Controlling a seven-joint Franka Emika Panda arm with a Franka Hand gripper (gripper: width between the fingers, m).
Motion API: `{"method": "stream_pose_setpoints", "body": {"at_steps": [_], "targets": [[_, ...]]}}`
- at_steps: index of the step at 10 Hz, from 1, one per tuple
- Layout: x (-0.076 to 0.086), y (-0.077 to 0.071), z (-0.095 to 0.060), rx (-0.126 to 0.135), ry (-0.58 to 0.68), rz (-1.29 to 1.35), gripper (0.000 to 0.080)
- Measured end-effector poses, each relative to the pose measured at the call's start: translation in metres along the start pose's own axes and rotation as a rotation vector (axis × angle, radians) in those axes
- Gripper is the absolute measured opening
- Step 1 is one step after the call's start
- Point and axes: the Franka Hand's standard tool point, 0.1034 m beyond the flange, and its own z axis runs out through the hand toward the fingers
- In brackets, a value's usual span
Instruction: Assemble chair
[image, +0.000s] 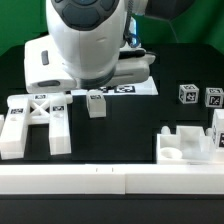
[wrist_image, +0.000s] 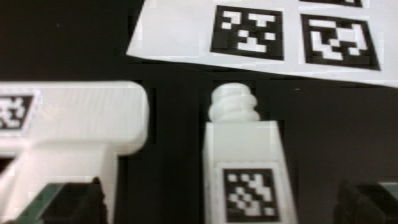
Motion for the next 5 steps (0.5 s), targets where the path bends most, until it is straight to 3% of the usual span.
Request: {"method": "stream_pose_setpoints", "body": {"at_steps": [5], "targets": [[0.0029,-0.0030,-0.0028,-0.009,-0.002,0.050,0.0649]]}}
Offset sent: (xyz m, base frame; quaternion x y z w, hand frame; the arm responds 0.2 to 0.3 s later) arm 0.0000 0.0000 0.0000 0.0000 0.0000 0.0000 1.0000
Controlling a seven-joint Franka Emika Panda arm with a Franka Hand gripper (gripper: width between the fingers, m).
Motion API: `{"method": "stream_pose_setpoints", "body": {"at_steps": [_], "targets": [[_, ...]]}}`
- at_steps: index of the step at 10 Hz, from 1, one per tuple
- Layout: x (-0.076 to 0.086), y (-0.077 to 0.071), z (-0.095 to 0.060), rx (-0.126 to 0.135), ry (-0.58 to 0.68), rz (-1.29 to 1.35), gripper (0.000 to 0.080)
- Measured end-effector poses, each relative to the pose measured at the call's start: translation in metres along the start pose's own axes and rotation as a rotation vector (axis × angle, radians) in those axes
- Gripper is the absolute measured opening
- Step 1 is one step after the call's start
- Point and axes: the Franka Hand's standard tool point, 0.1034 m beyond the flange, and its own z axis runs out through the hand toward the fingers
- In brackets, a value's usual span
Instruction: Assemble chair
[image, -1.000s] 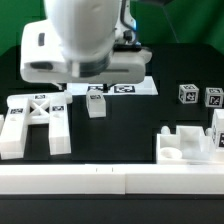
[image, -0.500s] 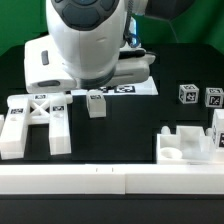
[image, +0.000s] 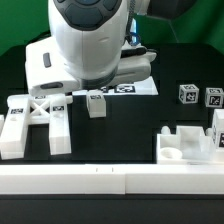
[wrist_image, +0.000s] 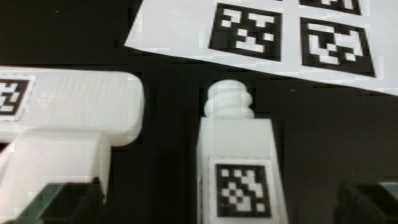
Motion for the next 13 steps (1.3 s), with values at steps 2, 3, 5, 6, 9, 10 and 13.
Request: {"method": "stream_pose_setpoints", "body": {"at_steps": [2,3,5,6,9,10,13], "targets": [[0.004,0.000,-0.014,0.000,-0.024,0.009,0.0649],[0.001,-0.001,-0.016,0.007,-0.057,0.009,0.0649],[0.007,0.000,-0.012,0.008,-0.110,0.013,0.0649],[0.005,0.000,-0.014,0.008,-0.106,0.013,0.0649],[0.011,0.001,-0.009,0.005,-0.110,0.013,0.0649],[0.014,0.000,-0.006,0.002,-0.108,0.020,0.0649],[0.026,-0.005,0.005,-0.008,-0.097,0.009,0.0649]]}}
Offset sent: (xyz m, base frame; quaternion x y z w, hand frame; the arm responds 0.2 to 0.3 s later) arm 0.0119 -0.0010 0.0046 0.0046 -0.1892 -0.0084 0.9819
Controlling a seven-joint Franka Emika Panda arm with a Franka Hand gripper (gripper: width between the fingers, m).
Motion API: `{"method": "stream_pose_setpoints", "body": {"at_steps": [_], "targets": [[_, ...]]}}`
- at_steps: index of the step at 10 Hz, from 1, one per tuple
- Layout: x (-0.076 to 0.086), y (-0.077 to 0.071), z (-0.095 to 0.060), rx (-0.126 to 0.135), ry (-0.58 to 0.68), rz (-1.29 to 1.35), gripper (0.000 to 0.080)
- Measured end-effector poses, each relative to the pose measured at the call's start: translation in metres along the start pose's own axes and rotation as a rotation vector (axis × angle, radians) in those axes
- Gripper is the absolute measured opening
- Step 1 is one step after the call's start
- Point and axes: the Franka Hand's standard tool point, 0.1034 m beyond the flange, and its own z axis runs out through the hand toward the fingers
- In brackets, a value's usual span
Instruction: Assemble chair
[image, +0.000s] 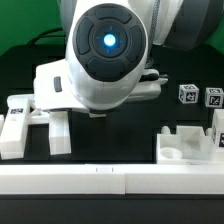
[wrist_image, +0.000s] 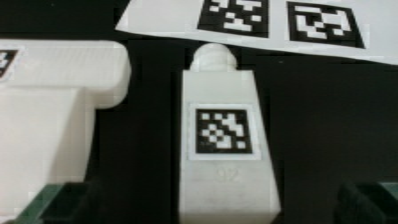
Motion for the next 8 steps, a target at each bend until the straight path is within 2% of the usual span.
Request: {"method": "stream_pose_setpoints", "body": {"at_steps": [3,5,6,8], "targets": [[0.0044,0.0008,0.0072,-0.004,0.009,0.000,0.0649],[0.0043,0.0012,0.0073,-0.004,0.009,0.000,0.0376],[0.0041,0.0018,0.0075,-0.003,0.008,0.001,0.0287],[0.0041,0.0019,0.0073,-0.002,0.009,0.001,0.0288]]}}
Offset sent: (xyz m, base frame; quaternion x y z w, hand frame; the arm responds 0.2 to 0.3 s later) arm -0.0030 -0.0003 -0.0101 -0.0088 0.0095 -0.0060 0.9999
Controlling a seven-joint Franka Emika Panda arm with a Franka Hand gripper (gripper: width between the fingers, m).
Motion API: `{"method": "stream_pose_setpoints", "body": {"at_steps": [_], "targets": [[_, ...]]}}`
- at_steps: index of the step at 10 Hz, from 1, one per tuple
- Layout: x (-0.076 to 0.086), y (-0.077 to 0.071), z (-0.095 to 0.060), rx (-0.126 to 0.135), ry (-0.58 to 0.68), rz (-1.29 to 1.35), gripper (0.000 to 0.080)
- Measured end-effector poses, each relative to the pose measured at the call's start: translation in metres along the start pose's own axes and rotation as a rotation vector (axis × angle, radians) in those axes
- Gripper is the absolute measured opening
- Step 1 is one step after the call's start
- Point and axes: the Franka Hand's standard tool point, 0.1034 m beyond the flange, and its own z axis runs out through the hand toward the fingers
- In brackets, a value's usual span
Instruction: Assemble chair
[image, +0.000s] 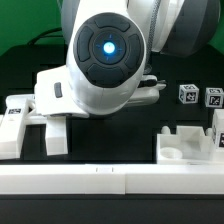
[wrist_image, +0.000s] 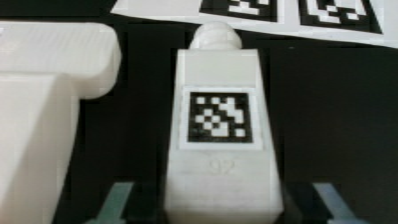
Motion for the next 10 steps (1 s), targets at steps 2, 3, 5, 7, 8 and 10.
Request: {"method": "stream_pose_setpoints", "body": {"at_steps": [2,3,5,7,8,10], "targets": [[-0.003,0.000,-0.003,0.004,-0.001,0.001,0.0288],[-0.008,-0.001,-0.009,0.008,-0.007,0.001,0.0288],[-0.027,-0.008,-0.034,0.019,-0.026,0.025,0.0288],[-0.040,-0.010,-0.051,0.025,-0.025,0.034,0.0289],[-0.036,-0.007,-0.051,0.017,0.024,0.017,0.0289],[-0.037,-0.007,-0.048,0.021,0.018,0.020,0.0289]]}}
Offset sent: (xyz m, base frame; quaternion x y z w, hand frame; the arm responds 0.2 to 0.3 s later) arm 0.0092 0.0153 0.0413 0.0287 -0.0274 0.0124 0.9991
